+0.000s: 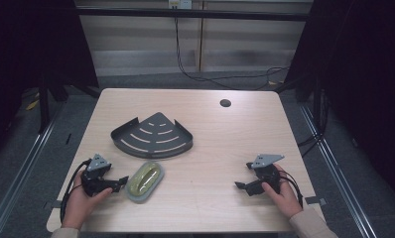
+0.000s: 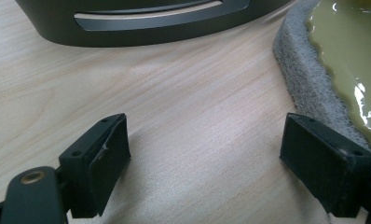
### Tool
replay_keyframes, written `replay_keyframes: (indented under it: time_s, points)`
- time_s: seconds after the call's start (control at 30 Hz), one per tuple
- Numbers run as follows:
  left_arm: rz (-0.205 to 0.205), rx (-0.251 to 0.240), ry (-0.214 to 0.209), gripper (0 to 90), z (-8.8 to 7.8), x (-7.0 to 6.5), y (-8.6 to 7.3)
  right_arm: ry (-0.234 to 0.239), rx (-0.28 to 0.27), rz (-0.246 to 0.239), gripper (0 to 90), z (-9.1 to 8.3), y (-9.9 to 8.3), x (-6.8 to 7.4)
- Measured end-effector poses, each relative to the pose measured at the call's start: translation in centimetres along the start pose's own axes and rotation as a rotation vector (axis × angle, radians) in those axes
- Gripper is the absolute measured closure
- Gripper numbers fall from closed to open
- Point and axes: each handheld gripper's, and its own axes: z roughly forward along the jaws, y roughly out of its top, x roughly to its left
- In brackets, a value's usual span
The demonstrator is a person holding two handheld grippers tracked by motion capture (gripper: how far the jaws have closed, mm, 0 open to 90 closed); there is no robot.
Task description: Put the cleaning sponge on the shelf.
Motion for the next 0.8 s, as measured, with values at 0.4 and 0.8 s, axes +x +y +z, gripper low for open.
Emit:
replay_keyframes:
  time_s: [0.4,0.8]
  points:
    - [-0.021,0.112,0.014,20.2,-0.8,0.0,0.8,0.004,0.0,-0.001,11.6,0.0,0.0,0.0]
    - [0.01,0.314,-0.047,27.0,-2.3,-1.6,4.7,0.004,0.0,-0.001,11.5,0.0,0.0,0.0]
